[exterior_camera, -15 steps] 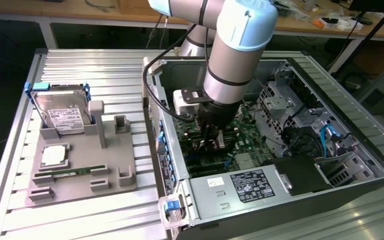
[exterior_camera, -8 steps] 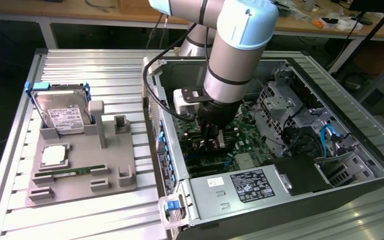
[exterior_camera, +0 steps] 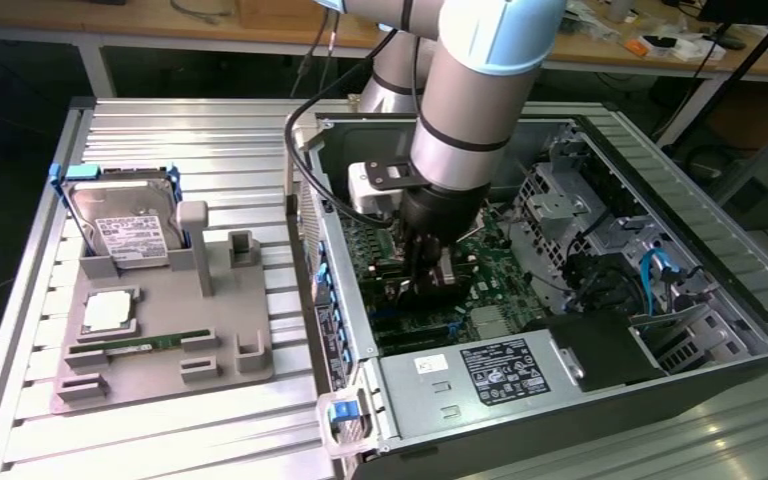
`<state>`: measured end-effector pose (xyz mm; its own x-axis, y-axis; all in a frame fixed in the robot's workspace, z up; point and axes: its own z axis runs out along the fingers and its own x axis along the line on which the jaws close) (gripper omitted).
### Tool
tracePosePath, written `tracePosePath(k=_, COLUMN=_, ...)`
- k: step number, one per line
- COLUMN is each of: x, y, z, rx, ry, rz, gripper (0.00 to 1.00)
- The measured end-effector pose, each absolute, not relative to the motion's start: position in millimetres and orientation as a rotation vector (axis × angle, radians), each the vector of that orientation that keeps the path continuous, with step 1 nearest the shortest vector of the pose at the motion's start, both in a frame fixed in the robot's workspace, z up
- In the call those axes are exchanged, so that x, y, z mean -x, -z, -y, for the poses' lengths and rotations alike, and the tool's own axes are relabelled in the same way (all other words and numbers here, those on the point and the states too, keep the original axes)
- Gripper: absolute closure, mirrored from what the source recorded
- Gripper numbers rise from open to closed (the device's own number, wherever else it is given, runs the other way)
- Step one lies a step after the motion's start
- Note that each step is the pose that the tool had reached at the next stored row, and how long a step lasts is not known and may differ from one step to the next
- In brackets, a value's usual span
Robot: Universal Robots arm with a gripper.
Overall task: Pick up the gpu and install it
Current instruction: 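Insert the gpu into the slot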
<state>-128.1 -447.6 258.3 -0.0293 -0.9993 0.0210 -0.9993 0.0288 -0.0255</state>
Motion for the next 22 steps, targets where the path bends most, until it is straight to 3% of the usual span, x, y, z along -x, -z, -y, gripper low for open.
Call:
tracePosePath(k=11, x=129.8, y=-267.1, z=446.8, rx=2.184, ry=0.058, rz=-2.249, gripper=0.66)
tracePosePath(k=13, x=130.6, y=-267.1, z=446.8, rx=2.184, ry=0.058, rz=-2.248, gripper=0.67)
tracePosePath(k=14, x=131.1, y=-267.1, z=446.8, rx=2.184, ry=0.058, rz=-2.248, gripper=0.74)
tracePosePath(k=22, x=139.0, y=-264.4, z=446.9, rx=2.184, ry=0.059, rz=-2.248, gripper=0.74)
